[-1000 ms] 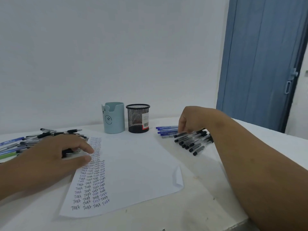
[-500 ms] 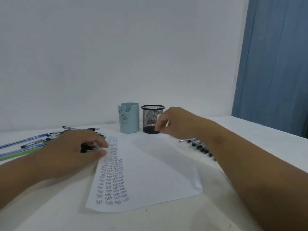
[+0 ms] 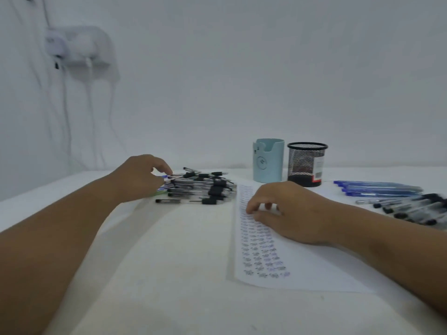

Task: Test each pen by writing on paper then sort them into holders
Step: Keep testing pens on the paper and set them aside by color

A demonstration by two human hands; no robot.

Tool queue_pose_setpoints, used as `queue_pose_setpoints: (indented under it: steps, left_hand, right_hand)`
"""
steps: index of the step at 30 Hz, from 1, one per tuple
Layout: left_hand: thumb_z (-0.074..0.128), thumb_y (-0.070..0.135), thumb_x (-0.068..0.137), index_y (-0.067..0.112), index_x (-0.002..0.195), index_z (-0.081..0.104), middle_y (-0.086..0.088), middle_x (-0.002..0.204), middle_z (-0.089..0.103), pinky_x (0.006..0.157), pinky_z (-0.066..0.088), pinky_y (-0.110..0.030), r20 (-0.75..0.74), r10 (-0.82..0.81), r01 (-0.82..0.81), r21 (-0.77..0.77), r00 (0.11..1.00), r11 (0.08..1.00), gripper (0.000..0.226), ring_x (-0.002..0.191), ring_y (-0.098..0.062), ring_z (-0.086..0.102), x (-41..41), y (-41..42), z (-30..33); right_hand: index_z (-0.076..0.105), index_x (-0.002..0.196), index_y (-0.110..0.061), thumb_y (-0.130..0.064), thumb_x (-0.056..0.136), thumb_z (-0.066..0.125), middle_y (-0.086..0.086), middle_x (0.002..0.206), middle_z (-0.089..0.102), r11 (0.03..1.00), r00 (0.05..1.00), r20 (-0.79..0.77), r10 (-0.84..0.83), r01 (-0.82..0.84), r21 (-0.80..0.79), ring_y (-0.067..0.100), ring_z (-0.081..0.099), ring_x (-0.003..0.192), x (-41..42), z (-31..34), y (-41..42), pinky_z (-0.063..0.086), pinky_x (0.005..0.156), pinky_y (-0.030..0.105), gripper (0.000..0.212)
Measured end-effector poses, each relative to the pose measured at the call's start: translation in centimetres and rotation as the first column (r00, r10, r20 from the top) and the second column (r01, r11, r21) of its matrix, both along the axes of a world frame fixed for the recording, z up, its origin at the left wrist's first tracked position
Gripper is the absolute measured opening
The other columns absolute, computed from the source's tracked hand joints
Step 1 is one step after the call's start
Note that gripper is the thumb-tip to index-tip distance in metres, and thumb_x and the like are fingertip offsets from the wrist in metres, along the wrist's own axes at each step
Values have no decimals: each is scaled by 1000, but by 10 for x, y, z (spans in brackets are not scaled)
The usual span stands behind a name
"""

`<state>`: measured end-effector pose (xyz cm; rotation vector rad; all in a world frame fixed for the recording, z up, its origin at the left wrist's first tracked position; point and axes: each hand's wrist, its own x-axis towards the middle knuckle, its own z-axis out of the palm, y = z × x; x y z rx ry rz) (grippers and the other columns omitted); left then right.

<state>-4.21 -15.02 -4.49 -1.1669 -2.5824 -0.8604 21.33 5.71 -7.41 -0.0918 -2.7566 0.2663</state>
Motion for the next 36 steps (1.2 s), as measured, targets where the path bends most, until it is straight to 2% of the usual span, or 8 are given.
queue_pose_setpoints:
  steps: [5,8,13,22,27,30,34,36]
  left_hand:
    - [52,11,99,19,131,60,-5,142,51,104,34,-29,36,165,-161,-94,986,982,34,132,-24,45,-29,-17,-13]
    - [42,17,106,14,136,57,-6,148,50,103,31,-25,30,200,-189,-210,979,959,34,134,-25,44,-30,-15,-22]
    - [57,20,99,11,99,70,-7,115,68,84,39,-28,128,256,-254,-29,958,967,17,101,-22,56,-35,-12,-26]
    - [66,16,89,8,91,75,-2,85,66,69,42,-27,280,189,-238,154,941,959,13,83,-22,58,-38,-9,-19]
    - [48,24,82,36,110,66,0,132,60,107,42,-43,222,386,-404,41,895,914,36,120,-30,54,-53,-22,-20]
    - [44,13,97,21,132,60,-6,147,50,111,35,-36,131,437,-414,-171,890,894,40,130,-28,48,-64,-25,-30]
    - [52,17,81,8,85,73,-9,100,73,83,51,-36,129,431,-424,-76,893,902,23,89,-27,63,-79,-27,-36]
    - [53,23,70,13,72,70,-3,86,71,83,51,-37,159,416,-421,-5,895,907,20,81,-26,61,-76,-29,-35]
  right_hand:
    - [71,101,-33,-33,96,63,-23,99,63,1000,1000,-24,-1,1,15,-5,54,95,-8,-2,-2,36,74,6,10]
    - [70,98,-32,-32,96,62,-22,98,63,1000,999,-44,7,-6,29,-8,52,94,-10,-3,-1,35,74,6,9]
    - [70,98,-32,-32,95,62,-25,96,63,999,998,-55,17,-15,31,-7,52,95,-9,-4,-1,36,76,4,8]
    - [70,99,-34,-32,96,62,-25,96,63,999,998,-49,29,-28,16,-4,53,96,-8,-2,-2,37,75,5,9]
    - [71,99,-32,-30,96,63,-25,96,63,999,998,-56,35,-35,3,-8,52,96,-7,-2,-2,37,76,4,9]
    - [71,99,-31,-30,95,63,-24,95,64,999,997,-64,37,-37,6,-8,52,95,-7,-3,-2,38,77,5,9]
    - [71,99,-31,-30,96,63,-23,96,64,999,997,-61,36,-35,6,-6,52,98,-6,-3,-2,37,79,5,9]
    - [71,99,-31,-31,96,63,-22,96,64,1000,998,-54,30,-30,7,-4,52,98,-6,-2,-3,37,79,5,9]
